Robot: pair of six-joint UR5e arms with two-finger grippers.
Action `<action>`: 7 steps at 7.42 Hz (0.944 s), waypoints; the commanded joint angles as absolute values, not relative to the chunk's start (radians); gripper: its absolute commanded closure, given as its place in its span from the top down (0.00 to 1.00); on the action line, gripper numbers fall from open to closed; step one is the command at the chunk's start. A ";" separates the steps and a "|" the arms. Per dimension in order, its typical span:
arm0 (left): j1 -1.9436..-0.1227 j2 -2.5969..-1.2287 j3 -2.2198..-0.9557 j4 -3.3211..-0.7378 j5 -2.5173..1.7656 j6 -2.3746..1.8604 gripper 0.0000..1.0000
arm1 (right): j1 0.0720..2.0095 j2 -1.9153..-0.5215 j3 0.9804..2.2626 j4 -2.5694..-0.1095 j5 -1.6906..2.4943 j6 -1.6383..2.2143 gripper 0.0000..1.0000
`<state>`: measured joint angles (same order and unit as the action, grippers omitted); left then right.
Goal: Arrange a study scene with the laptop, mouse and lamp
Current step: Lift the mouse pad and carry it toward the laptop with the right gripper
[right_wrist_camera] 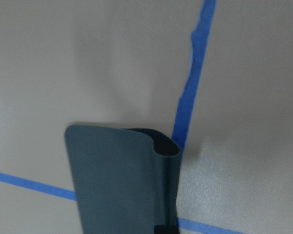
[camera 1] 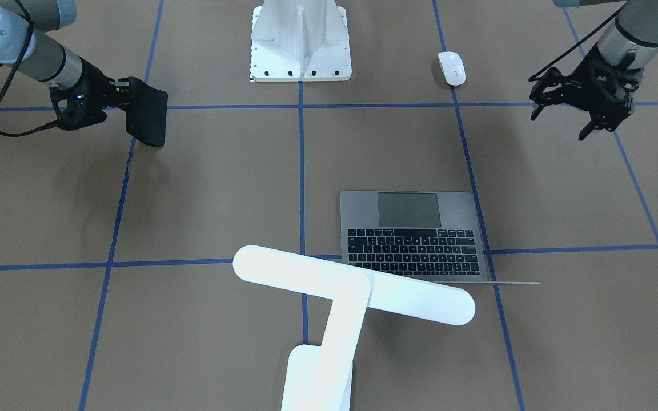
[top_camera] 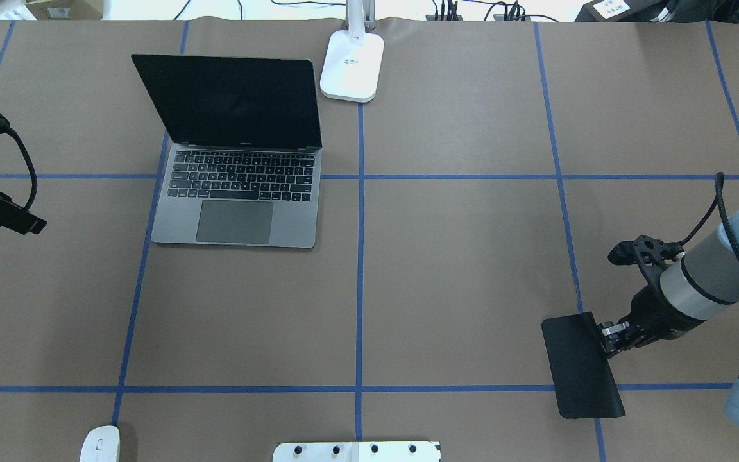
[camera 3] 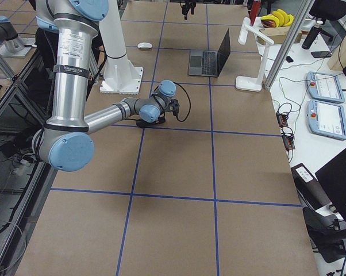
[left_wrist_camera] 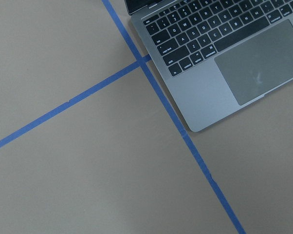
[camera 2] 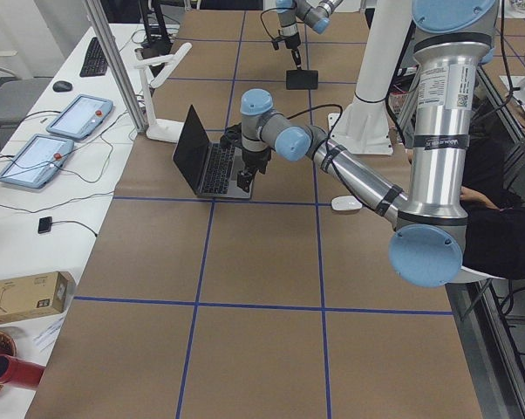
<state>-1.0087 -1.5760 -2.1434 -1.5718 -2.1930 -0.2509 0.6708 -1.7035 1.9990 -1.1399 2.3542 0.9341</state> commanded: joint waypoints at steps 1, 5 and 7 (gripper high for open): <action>-1.009 -1.520 -2.174 -1.572 -2.195 -0.262 1.00 | 0.767 -1.680 2.002 -1.149 2.356 0.846 0.12; -1.005 -1.467 -2.247 -1.575 -2.191 -0.588 1.00 | 0.897 -1.406 1.994 -1.514 2.358 0.668 0.12; -0.974 -1.351 -2.252 -1.758 -2.192 -0.743 1.00 | 0.942 -1.175 1.938 -1.841 2.341 0.495 0.11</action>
<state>-0.9985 -1.4331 -2.2465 -1.6388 -2.1916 -0.6413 0.9140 -1.3272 1.9743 -1.6281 2.3538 0.6045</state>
